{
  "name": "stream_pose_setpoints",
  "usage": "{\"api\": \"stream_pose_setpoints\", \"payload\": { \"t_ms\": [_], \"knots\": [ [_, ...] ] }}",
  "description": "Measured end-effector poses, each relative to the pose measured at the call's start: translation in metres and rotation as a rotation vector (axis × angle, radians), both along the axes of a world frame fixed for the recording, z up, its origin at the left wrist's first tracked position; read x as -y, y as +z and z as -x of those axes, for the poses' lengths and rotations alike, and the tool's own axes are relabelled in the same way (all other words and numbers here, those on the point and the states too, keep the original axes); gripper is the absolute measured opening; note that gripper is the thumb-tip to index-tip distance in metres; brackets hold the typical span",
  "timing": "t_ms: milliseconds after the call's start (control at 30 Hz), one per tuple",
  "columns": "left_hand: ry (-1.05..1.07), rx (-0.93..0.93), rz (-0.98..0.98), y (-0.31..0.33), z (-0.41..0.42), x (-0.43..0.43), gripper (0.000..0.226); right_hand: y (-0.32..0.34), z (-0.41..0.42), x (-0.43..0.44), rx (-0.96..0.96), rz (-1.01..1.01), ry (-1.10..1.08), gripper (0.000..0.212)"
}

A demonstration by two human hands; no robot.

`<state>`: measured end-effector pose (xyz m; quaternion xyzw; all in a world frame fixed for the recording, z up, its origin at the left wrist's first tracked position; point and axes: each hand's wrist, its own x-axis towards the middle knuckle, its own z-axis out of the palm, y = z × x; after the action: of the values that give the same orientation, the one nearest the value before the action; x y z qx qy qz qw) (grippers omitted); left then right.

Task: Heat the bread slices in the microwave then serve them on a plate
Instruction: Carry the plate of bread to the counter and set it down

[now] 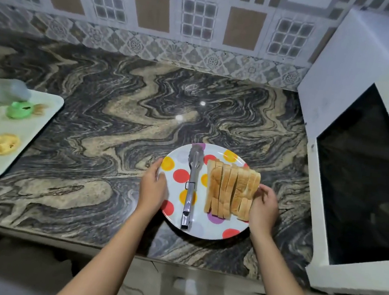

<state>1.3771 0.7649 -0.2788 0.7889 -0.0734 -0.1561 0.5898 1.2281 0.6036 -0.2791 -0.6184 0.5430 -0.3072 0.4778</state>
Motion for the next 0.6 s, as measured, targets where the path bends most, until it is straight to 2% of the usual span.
{"api": "stream_pose_setpoints", "payload": {
  "t_ms": [167, 333, 600],
  "knots": [
    [-0.006, 0.047, -0.118, 0.001, 0.004, -0.003, 0.045, -0.002, 0.007, -0.005, -0.07, 0.072, 0.077, 0.027],
    [0.045, 0.146, -0.115, 0.002, 0.012, -0.004, 0.043, -0.008, 0.014, -0.012, -0.109, 0.172, 0.116, 0.036],
    [0.025, 0.259, -0.129, -0.006, 0.02, -0.012, 0.045, -0.015, 0.021, -0.021, -0.152, 0.341, 0.141, 0.036]
  ]
}}
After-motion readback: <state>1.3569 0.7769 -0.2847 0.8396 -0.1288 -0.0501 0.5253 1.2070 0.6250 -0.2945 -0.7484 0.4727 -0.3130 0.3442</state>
